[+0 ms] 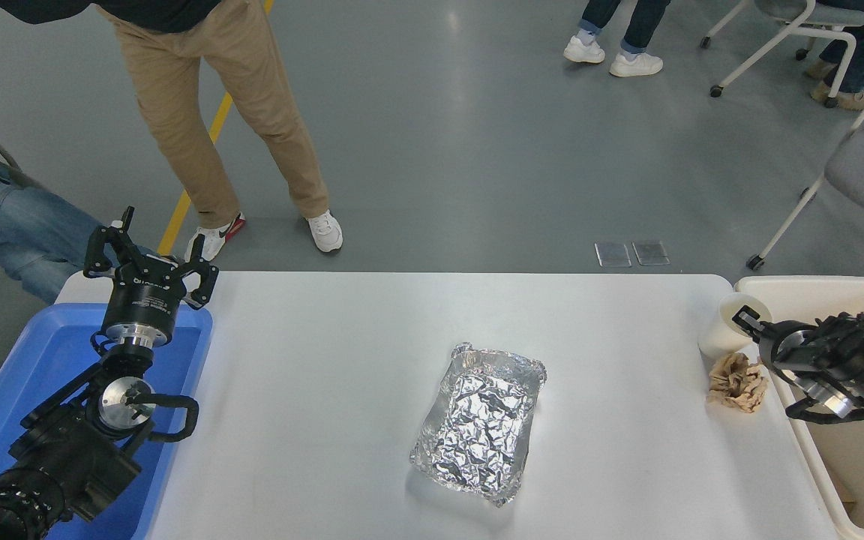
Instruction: Pick up paper cup place in dustbin
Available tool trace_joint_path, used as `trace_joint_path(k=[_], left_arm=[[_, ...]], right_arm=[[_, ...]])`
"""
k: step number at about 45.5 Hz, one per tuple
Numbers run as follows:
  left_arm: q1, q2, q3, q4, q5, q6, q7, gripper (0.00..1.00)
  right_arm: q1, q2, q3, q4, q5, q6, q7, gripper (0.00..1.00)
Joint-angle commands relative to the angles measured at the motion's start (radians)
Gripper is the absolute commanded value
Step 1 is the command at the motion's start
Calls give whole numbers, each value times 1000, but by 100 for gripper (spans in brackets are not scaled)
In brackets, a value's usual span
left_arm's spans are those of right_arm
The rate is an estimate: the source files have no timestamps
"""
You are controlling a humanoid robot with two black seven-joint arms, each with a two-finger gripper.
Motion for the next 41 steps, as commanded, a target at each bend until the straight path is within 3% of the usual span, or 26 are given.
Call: trace_joint_path(k=[1,18,31,41], left_arm=[[0,0,0,0,0,0,0,99],[-1,0,0,0,0,0,0,99],[0,0,0,0,0,0,0,99],[0,0,0,0,0,0,0,99]], right_arm=[[1,15,1,5,-33,4,18,0],[93,-17,-13,36,-87,23,36,0],[481,-218,-16,304,-259,133,36,0],[749,-328,-56,357,-348,305,36,0]])
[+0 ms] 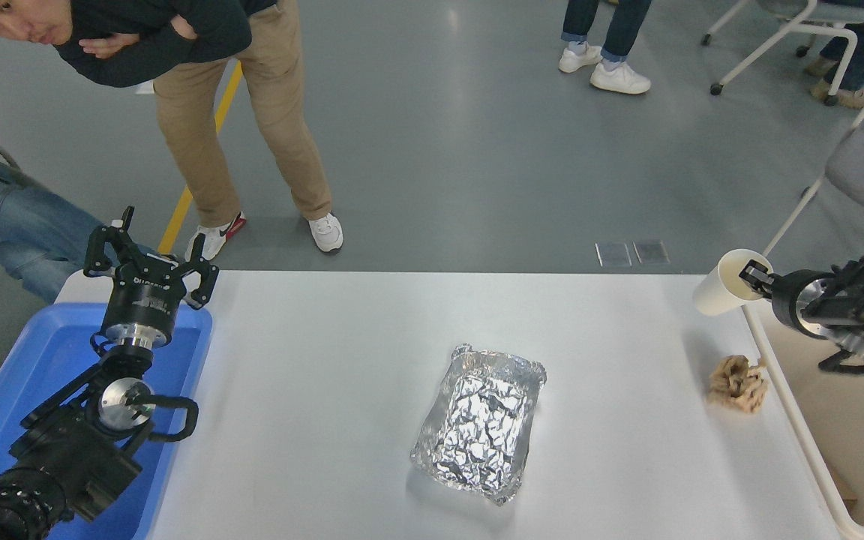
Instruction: Pick up paper cup place in dustbin
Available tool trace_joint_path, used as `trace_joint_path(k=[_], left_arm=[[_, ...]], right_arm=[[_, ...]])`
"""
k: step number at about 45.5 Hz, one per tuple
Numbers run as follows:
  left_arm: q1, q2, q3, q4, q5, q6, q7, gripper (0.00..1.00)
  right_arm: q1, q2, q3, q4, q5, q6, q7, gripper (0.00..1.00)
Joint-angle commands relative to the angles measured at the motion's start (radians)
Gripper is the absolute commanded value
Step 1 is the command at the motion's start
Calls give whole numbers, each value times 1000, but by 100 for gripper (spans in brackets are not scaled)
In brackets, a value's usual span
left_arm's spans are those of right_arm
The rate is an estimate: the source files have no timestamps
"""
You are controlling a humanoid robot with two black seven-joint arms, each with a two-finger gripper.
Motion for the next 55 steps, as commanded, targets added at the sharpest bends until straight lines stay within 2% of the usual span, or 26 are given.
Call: trace_joint_path(k=[1,15,30,39,43,55], left_arm=[[0,0,0,0,0,0,0,99],[0,0,0,0,0,0,2,99],[0,0,0,0,0,0,0,99],[0,0,0,0,0,0,0,99],[0,0,0,0,0,0,0,99],[0,0,0,0,0,0,0,99]], right_arm=[[299,-130,-39,84,-103,169,1,0],[462,-204,-93,90,-139,275,1,0],[471,-207,-96,90,-138,279,-2,0],[342,-205,-97,12,-101,208,-15,0],[209,-204,-90,-90,-28,165,-16,0],[-233,-182,-79,-385,350,88,-16,0]])
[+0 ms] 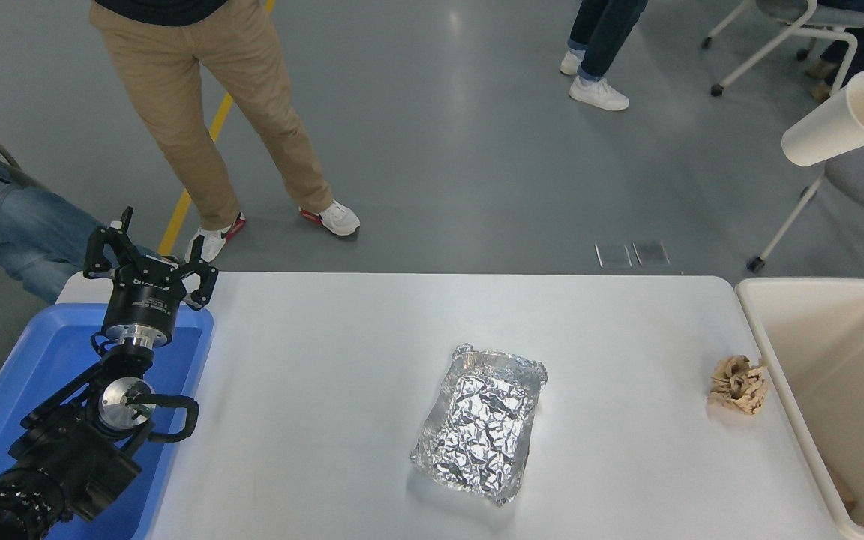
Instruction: Pick up paper cup place in dustbin
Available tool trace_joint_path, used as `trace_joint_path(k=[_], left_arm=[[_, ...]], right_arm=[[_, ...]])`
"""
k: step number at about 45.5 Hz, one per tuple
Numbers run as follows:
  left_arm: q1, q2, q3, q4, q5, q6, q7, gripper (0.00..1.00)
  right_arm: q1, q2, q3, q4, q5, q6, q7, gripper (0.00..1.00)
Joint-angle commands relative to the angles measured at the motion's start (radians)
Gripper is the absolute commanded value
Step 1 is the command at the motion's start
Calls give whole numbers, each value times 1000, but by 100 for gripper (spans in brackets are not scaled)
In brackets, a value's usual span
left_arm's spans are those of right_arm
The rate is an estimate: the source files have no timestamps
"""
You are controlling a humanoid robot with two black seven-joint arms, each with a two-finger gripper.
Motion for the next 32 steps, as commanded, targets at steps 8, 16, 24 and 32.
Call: trace_joint_path(k=[8,16,24,32], left_arm=[[1,0,0,0,0,0,0,99],[1,0,0,0,0,0,0,99],[1,0,0,0,0,0,0,99],[1,0,0,0,0,0,0,99]], right_arm=[[-495,15,69,-259,371,-204,-4,0],[-640,19,207,-262,397,-313,-28,0],[-785,75,350,-302,397,-407,-28,0],[-907,144,464,-372,397,-431,-30,0]])
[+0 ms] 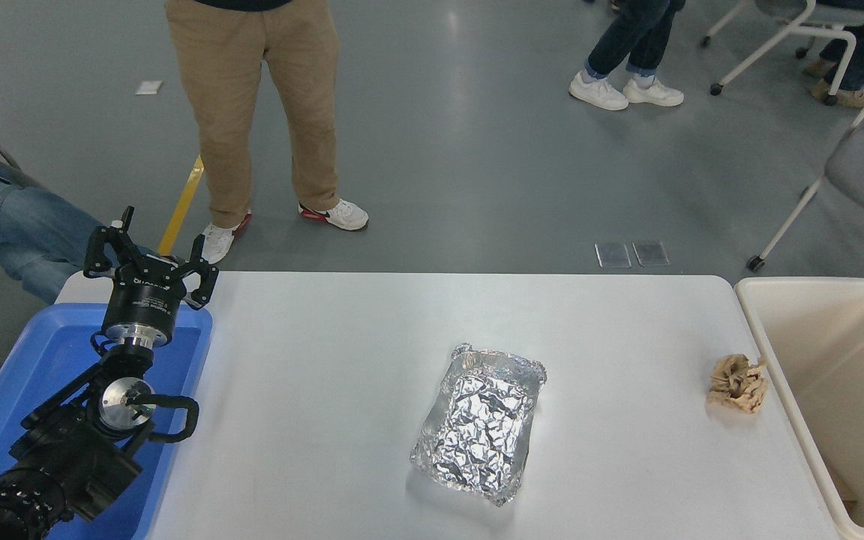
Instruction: Pick up paper cup place in dustbin
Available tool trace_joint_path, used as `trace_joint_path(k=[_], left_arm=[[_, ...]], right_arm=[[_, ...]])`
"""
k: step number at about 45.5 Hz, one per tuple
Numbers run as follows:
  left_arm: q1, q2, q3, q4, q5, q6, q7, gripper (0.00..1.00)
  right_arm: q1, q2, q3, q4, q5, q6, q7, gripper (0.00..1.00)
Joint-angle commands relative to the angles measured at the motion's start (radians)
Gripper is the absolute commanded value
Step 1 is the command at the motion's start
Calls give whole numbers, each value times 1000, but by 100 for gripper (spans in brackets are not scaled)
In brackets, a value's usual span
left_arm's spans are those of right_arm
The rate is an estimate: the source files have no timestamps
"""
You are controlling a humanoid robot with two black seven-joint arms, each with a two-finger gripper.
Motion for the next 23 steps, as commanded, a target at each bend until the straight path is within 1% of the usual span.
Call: trace_joint_path(k=[1,9,10,12,13,15,17,18,19,20,23], left_arm=[[0,0,0,0,0,0,1,99],[0,0,0,0,0,0,0,99],[0,0,0,0,0,0,0,99],[-1,0,0,0,0,0,0,99],[0,0,0,0,0,0,0,99],[0,0,0,0,0,0,0,99],[-1,0,0,0,0,0,1,99],[-1,0,0,0,0,0,0,99],[0,0,0,1,0,0,0,99],[0,0,0,0,0,0,0,99],[-1,0,0,0,0,0,1,99]], right_arm=[[-191,79,159,-87,18,-73,-5,0],[-262,105,260,-140,9,-72,-4,0],[-268,105,277,-144,5,-72,-4,4],[-282,105,303,-148,0,-72,-4,15],[-288,105,314,-148,-2,-70,-1,23],[-294,104,326,-150,-9,-69,4,46],[-296,104,334,-153,-22,-72,4,74],[-294,104,337,-153,-28,-72,4,86],[-294,104,340,-153,-34,-72,4,95],[-296,104,340,-153,-37,-72,2,100],[-297,105,340,-148,-41,-70,2,100]])
